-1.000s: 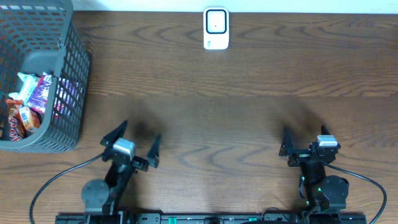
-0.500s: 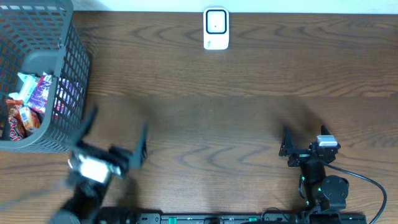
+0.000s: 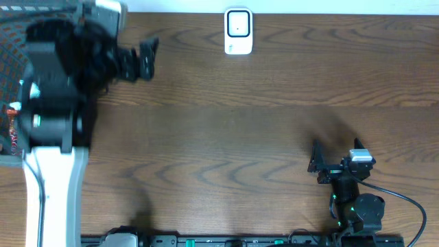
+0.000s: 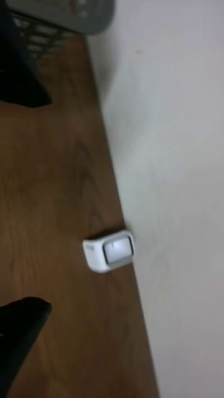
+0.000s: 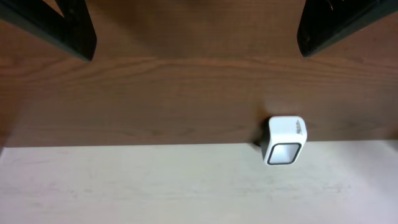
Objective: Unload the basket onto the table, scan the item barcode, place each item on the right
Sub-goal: 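Move the left gripper up and into the grey basket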
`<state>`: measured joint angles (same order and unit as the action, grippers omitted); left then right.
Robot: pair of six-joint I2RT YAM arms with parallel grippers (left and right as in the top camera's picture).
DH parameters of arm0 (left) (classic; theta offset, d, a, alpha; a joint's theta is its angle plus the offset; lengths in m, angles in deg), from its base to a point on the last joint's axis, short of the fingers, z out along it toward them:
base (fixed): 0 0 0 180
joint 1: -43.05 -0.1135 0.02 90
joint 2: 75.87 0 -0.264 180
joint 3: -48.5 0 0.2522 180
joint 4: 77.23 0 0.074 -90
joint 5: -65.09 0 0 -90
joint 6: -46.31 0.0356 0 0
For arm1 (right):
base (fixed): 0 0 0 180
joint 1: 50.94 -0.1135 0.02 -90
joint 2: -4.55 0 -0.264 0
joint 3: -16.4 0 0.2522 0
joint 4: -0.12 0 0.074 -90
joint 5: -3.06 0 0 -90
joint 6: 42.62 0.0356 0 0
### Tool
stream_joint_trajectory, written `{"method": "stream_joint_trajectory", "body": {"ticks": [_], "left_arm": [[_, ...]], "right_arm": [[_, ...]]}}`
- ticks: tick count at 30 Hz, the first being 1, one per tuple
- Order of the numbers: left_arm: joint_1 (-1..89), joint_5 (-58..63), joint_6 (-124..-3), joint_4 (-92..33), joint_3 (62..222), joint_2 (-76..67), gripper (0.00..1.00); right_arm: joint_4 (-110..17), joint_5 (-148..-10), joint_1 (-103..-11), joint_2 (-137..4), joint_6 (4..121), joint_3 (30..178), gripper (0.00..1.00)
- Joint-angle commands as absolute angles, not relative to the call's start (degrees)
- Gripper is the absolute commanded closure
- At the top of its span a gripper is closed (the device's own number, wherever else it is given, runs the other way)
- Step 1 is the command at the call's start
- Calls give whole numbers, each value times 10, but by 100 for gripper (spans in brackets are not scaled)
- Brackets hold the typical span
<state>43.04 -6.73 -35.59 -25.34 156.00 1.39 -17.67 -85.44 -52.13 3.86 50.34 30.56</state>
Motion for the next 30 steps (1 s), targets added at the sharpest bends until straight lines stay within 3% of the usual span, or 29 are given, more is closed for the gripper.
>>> {"method": "stream_joint_trajectory", "body": {"ticks": [1,6,14,21,30], "left_arm": [[399,-96,-395,-237,1655,41,3],[299,-210,-503,-211,1758,98,2],[155,-209,-556,-183,1768,152,2],[125,-233,-557,-185,1764,199,2],[125,-275,-678,-108,1764,294,2]], "right_arm": [[-179,-857,-513,42,509,305,1],[-179,-857,-513,42,509,305,1],[-179,-857,-513,42,509,305,1],[-179,-857,-513,42,509,305,1],[-179,-857,-513,42,509,305,1]]}}
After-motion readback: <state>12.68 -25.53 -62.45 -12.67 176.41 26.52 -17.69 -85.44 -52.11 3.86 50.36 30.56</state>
